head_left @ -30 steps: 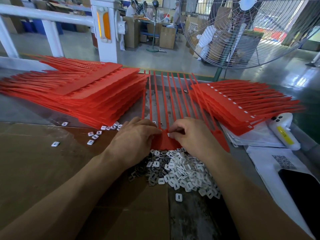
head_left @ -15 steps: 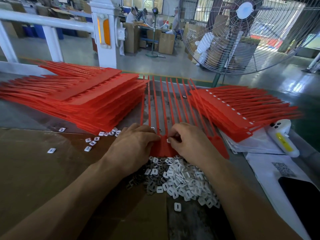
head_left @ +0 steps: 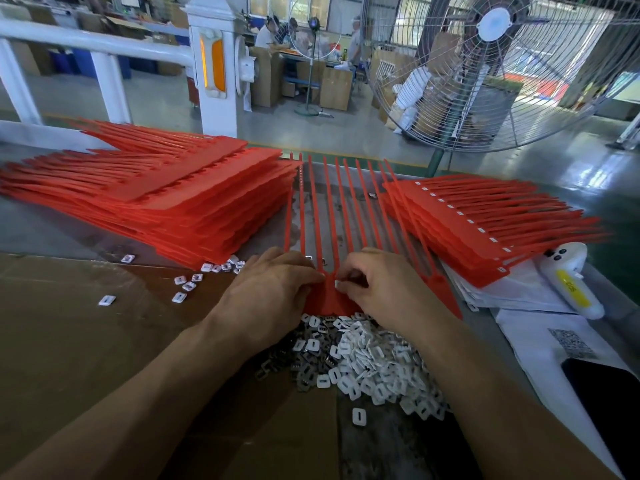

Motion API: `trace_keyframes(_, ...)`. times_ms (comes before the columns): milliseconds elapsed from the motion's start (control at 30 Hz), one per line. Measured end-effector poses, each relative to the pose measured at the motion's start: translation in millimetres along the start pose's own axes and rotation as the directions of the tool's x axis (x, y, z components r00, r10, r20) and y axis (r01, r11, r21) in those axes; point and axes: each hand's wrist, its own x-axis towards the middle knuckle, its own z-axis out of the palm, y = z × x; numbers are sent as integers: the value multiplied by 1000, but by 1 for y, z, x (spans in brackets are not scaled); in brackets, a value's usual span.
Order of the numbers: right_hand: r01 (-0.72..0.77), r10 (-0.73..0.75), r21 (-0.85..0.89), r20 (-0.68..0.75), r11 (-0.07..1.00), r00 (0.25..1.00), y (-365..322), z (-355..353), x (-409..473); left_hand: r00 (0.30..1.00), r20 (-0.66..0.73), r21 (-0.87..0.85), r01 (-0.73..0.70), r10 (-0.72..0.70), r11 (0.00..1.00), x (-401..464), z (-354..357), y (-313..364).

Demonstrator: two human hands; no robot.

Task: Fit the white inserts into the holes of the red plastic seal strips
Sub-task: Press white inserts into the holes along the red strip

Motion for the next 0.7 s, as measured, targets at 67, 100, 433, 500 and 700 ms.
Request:
trace_keyframes(67, 19, -19, -31, 8, 999, 1000, -2, -1, 1, 1000, 0, 0, -5, 5, 1000, 0, 0, 0)
trace_keyframes(100, 4, -3, -22, 17, 1000, 1000, -2, -2, 3, 1000, -1, -2, -7, 7, 1000, 0, 0, -1)
trace_keyframes(433, -116, 120, -41, 101, 992, 988, -6, -7, 21, 1000, -11, -22, -15, 15, 1000, -1, 0, -1)
trace_keyframes(500, -117, 124, -64, 113, 991, 986, -7, -7, 23, 1000, -9, -19, -16, 16, 1000, -1, 0, -1)
trace_keyframes(700, -89, 106, -142, 118, 986, 987, -13, -9, 25, 1000, -6, -21, -10, 10, 1000, -1, 1, -1)
